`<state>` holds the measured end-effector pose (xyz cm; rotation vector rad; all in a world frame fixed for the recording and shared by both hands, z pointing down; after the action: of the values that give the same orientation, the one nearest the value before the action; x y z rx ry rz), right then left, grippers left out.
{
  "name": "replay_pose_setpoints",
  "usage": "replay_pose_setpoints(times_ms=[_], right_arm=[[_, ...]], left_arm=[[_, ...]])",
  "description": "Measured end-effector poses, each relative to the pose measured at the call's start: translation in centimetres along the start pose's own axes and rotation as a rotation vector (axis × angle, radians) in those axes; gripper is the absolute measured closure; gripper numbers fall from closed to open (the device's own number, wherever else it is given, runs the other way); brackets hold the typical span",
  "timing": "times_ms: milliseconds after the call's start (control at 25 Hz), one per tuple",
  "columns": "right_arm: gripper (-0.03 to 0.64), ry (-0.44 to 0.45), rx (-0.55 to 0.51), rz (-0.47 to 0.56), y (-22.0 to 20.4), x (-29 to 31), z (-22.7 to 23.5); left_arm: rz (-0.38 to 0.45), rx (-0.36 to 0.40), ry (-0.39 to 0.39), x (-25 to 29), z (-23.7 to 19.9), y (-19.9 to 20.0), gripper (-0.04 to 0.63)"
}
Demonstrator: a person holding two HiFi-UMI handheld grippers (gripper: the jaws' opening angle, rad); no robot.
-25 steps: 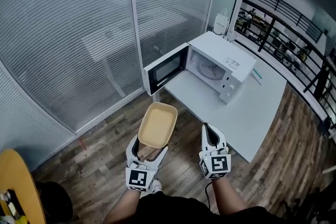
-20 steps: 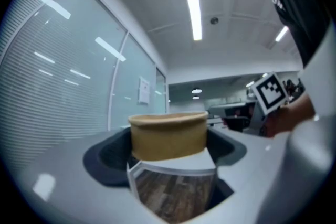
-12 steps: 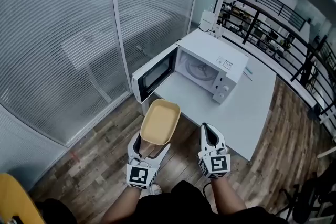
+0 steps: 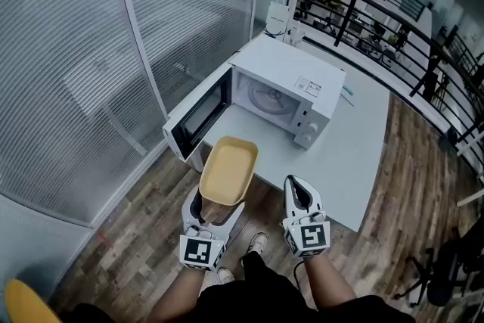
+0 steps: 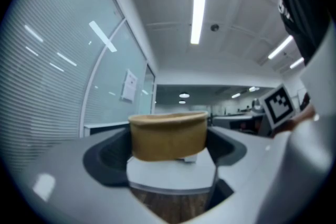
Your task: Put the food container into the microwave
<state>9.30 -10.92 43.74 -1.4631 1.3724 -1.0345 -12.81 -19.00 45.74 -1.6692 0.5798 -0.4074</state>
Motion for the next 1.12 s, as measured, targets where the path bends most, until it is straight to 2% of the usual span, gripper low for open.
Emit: replay_pose_setpoints(times_ms=[160,400,880,1120], right_arm=[[0.609,0.029,0.015,-0.019,-1.2,1.9,1.3],[0.609,0.057,0.009,-0.017,-2.2,4.2,4.0],[0.609,0.084,0.094,0.008,-4.8,9.4,9.1],[0.609,0.077,0.134,-0.017,-6.3,11.3,9.8]], left_arm=[[-0.008,0.024,-0.021,2.8,-0.6,-0.3,0.144],[-0.019,0.003,-0.009,7.2,-1.4,-1.1,0.144],[-0.048,0.039,0.009,14.8,-2.0,-1.9,0.144],[-0.082,0.043,-0.029,18.4,-2.6,-3.3,0.144]])
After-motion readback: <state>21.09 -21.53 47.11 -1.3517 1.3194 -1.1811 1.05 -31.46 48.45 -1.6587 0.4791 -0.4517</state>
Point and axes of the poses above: the fingertips, and each gripper's own axes: x forward along the fingers, z to its right, y out of its top, the point moved 9 cm from there along -x, backward along the fingers, and after that the axes turned 9 degrees about -x, right-handed, at the moved point
